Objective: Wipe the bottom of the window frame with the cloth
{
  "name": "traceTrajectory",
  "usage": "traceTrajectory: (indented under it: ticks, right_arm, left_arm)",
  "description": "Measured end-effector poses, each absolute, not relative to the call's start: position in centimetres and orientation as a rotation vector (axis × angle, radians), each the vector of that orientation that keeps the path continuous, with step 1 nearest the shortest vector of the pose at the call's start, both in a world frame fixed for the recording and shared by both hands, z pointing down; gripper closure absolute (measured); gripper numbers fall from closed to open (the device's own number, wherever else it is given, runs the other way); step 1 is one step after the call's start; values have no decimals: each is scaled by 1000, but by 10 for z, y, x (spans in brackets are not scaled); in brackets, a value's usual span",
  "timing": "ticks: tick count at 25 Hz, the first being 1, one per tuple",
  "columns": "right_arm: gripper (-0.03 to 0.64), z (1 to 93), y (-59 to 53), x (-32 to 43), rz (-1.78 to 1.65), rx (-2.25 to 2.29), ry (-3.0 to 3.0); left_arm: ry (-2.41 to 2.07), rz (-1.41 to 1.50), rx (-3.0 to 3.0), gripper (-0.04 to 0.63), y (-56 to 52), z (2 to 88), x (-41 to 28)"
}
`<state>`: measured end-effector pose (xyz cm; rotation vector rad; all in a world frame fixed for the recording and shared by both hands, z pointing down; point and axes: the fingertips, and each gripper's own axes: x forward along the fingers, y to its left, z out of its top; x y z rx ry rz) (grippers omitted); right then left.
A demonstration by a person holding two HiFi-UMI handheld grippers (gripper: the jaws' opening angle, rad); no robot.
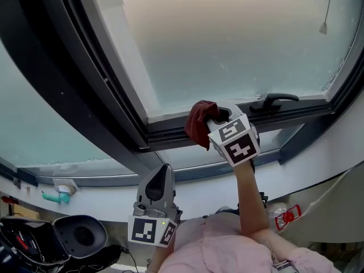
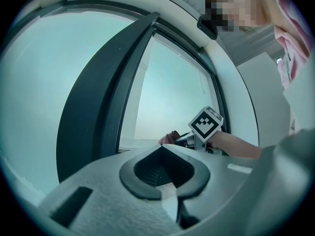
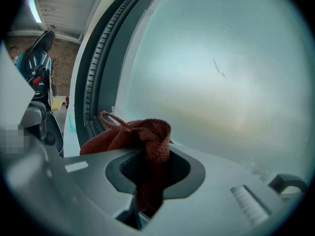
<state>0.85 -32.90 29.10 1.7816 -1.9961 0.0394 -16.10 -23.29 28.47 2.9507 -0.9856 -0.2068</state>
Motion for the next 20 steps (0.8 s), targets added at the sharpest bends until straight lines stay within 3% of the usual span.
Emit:
traceTrajectory:
  ticks: [20]
  right_arm:
    - [543,291,-320,33,67,1847,-1982]
  left_arm:
    - [-974,-208,2959,597,-233,284,-160]
